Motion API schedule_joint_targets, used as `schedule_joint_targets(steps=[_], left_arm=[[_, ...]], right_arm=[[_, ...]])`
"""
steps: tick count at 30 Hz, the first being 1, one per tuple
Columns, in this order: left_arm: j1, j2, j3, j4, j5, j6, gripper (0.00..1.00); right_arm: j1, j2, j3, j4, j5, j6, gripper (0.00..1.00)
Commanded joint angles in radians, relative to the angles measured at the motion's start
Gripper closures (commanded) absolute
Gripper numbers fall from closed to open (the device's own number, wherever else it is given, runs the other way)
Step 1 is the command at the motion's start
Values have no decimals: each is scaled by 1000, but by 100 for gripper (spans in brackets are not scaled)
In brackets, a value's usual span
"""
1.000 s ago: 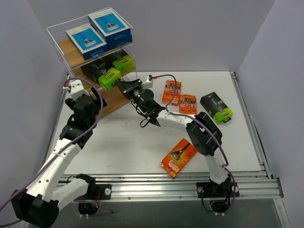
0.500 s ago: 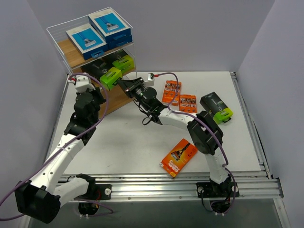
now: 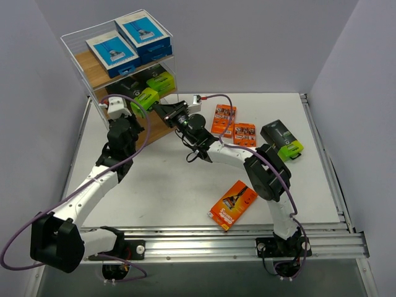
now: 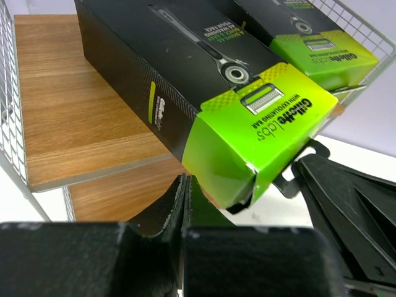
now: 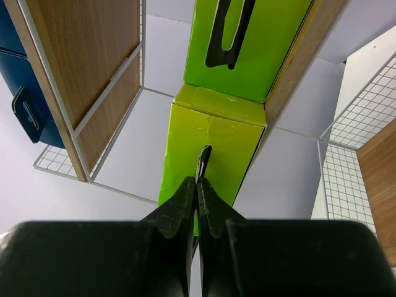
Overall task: Place and organize the shaving razors onto the shelf
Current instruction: Place the shaving razor onto shelf
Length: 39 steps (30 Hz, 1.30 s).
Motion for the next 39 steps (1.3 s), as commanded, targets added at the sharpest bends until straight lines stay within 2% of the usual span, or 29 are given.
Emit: schedule_joint_targets(steps=[1, 12, 19, 39], left_arm=[[11, 18, -5, 159, -22, 1, 98], [20, 114, 33, 228, -56, 54, 98], [22, 159, 79, 207, -117, 85, 98], [58, 180, 125, 190, -201, 90, 98]], right_arm=[[-10, -29, -2, 90, -28, 0, 100], [-19, -10, 2, 104, -68, 3, 100], [-19, 9, 9, 110, -99, -1, 100], [1, 73, 71, 109, -160, -6, 100]])
